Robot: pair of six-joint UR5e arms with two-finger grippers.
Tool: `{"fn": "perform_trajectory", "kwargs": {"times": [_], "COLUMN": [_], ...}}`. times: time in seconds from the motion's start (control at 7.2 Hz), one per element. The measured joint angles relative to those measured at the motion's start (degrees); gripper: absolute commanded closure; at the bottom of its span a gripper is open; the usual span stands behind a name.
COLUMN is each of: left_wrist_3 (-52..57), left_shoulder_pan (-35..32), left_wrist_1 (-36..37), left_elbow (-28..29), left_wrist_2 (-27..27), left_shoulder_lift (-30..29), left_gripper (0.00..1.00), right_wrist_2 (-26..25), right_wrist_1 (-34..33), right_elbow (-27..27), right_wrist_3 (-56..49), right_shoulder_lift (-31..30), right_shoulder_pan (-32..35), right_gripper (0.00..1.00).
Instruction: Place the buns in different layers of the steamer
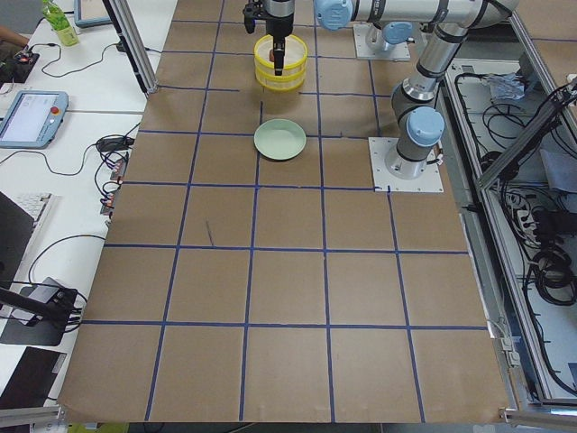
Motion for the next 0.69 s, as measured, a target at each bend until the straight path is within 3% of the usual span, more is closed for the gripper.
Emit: {"fn": "perform_trajectory", "kwargs": {"times": [0.69], "left_wrist_3": [0.27], "left_shoulder_pan": [0.18], "left_wrist_1": [-0.49], "left_elbow": [-0.3], "left_wrist_2": [-0.4], "left_shoulder_lift": [0.39], "left_gripper": [0.0], "right_wrist_2": [0.08], "right_wrist_1": [0.0], "right_elbow": [0.0], "right_wrist_3": [0.0], "right_shoulder_lift": [0.0], "right_shoulder_pan": [-0.05], "right_gripper": [0.0]}}
